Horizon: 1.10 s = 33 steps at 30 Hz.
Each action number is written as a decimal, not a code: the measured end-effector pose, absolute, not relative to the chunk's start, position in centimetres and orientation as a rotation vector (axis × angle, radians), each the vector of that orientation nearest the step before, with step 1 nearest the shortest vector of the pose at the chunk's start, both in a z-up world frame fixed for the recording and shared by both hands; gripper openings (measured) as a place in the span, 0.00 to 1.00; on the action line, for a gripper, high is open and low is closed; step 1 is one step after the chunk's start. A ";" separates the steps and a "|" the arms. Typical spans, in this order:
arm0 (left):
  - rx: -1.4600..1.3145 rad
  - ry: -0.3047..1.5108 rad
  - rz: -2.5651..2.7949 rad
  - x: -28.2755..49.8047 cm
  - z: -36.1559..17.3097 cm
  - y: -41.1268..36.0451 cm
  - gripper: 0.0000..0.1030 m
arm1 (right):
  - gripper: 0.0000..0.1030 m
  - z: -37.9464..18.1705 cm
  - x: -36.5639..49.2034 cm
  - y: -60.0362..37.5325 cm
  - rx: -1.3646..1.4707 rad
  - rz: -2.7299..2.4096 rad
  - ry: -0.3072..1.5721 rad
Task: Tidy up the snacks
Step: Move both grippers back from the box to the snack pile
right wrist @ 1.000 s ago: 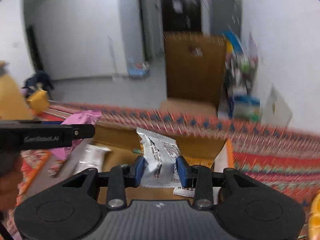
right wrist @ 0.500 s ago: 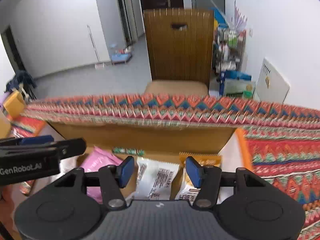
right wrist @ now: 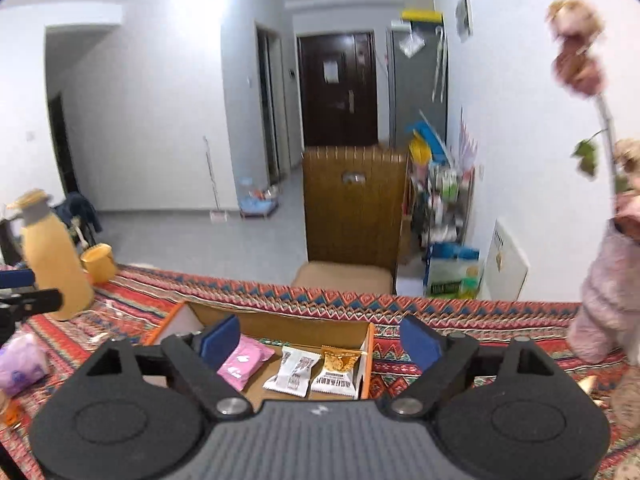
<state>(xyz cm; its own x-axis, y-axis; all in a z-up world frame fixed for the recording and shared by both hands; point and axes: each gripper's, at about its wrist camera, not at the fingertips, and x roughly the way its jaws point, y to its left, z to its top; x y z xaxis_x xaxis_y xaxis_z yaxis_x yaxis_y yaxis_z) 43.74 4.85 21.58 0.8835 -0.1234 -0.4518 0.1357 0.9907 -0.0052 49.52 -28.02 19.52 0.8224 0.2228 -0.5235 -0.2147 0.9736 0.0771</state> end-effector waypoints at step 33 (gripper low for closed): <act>0.087 0.449 0.043 11.6 1.2 6.0 1.00 | 1.00 -0.8 12.9 -29.6 0.085 0.178 0.424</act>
<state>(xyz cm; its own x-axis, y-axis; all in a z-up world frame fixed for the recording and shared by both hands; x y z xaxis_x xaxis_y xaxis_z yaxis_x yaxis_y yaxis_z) 11.64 6.00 1.22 0.8999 0.0611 -0.4317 -0.0226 0.9953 0.0939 12.93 -29.62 -0.77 0.8962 0.1888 -0.4014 -0.1535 0.9810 0.1186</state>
